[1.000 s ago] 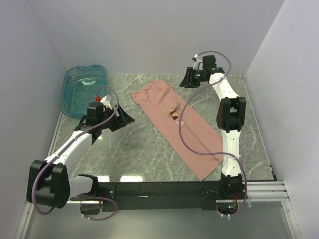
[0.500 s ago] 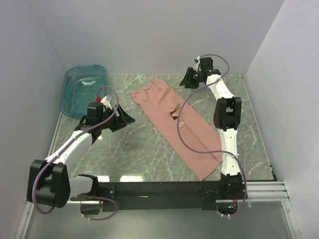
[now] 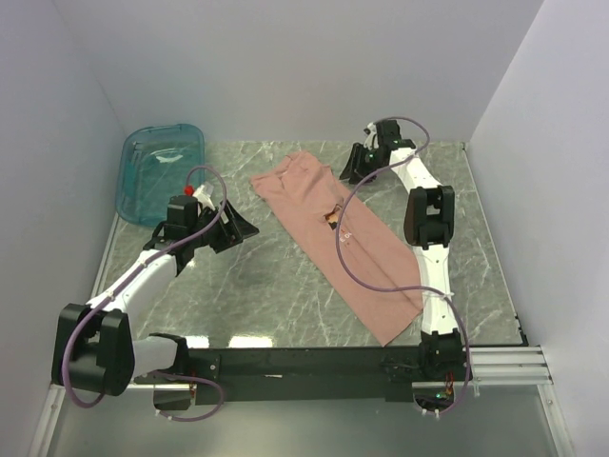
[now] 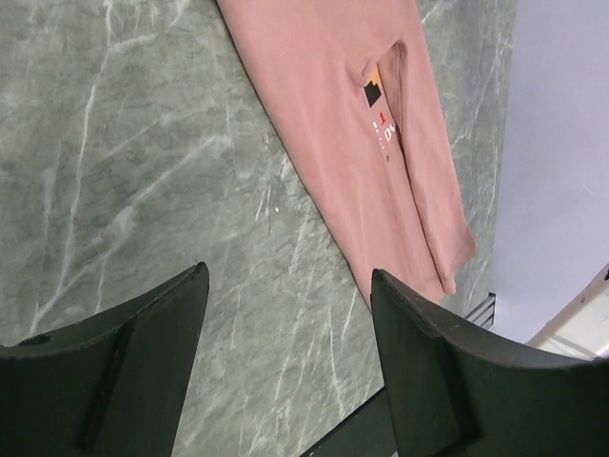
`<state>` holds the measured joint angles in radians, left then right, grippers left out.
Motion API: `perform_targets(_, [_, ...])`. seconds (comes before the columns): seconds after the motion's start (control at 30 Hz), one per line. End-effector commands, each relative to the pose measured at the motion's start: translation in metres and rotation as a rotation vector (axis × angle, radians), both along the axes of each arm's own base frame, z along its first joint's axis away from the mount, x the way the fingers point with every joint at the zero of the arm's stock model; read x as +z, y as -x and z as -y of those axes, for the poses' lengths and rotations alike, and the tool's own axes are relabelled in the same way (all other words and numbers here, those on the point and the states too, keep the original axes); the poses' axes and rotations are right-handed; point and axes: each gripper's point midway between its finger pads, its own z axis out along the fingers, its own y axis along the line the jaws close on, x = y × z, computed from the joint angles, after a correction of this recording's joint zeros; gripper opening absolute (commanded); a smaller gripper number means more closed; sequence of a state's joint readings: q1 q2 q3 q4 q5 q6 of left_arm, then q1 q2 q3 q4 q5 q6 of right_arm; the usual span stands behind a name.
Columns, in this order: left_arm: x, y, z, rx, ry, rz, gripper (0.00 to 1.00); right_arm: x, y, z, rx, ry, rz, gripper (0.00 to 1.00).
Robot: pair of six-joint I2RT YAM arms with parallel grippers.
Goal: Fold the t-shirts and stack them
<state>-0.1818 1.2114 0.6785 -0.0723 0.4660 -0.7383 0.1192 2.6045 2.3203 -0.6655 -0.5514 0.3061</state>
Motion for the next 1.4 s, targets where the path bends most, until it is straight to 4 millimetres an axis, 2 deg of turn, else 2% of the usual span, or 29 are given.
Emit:
perform_targets(0.0, [0.004, -0.002, 0.003, -0.011, 0.028, 0.015, 0.74, 0.000, 0.014, -0.015, 0.067, -0.014, -0.024, 0.49])
perform_targets(0.17, [0.004, -0.002, 0.004, -0.013, 0.029, 0.017, 0.74, -0.001, 0.020, -0.022, 0.087, -0.020, -0.036, 0.46])
perform_targets(0.43, [0.004, -0.001, 0.004, -0.013, 0.034, 0.014, 0.74, -0.005, 0.020, -0.025, 0.091, -0.026, -0.044, 0.35])
perform_targets(0.53, [0.003, -0.001, 0.004, -0.011, 0.034, 0.015, 0.74, -0.006, 0.017, -0.023, 0.075, -0.013, -0.039, 0.28])
perform_targets(0.67, [0.003, 0.000, 0.004, -0.012, 0.038, 0.013, 0.74, -0.003, 0.010, -0.016, 0.048, -0.009, -0.020, 0.07])
perform_targets(0.73, [0.003, -0.001, 0.005, -0.016, 0.042, 0.013, 0.74, -0.001, 0.006, -0.012, 0.034, -0.009, -0.010, 0.00])
perform_targets(0.9, [-0.005, 0.001, 0.008, -0.026, 0.057, -0.023, 0.74, 0.006, -0.003, 0.009, -0.022, -0.004, 0.010, 0.00])
perform_targets(1.03, [-0.004, -0.005, 0.014, -0.037, 0.072, -0.018, 0.73, 0.010, -0.004, 0.031, -0.097, 0.002, -0.008, 0.00])
perform_targets(1.1, [-0.009, -0.008, 0.018, -0.042, 0.058, -0.039, 0.73, 0.016, -0.009, 0.046, -0.141, 0.008, 0.006, 0.00])
perform_targets(1.13, [-0.004, -0.013, 0.020, -0.044, 0.056, -0.026, 0.73, 0.014, -0.008, 0.051, -0.162, 0.005, -0.007, 0.00])
perform_targets(1.2, [-0.010, -0.020, 0.023, -0.033, 0.039, -0.049, 0.73, 0.017, -0.011, 0.063, -0.192, 0.000, -0.005, 0.00])
perform_targets(1.23, [-0.003, -0.030, 0.026, -0.030, 0.039, -0.031, 0.73, 0.017, -0.012, 0.066, -0.205, -0.006, -0.009, 0.00])
perform_targets(1.3, [-0.016, -0.039, 0.026, -0.012, 0.016, -0.090, 0.72, 0.021, -0.013, 0.070, -0.210, -0.015, -0.004, 0.00])
perform_targets(1.33, [-0.005, -0.055, 0.027, 0.005, 0.011, -0.063, 0.72, 0.024, -0.015, 0.083, -0.221, -0.020, 0.004, 0.00])
perform_targets(1.37, [-0.016, -0.063, 0.028, 0.013, -0.002, -0.093, 0.71, 0.027, -0.013, 0.084, -0.212, -0.023, 0.005, 0.08])
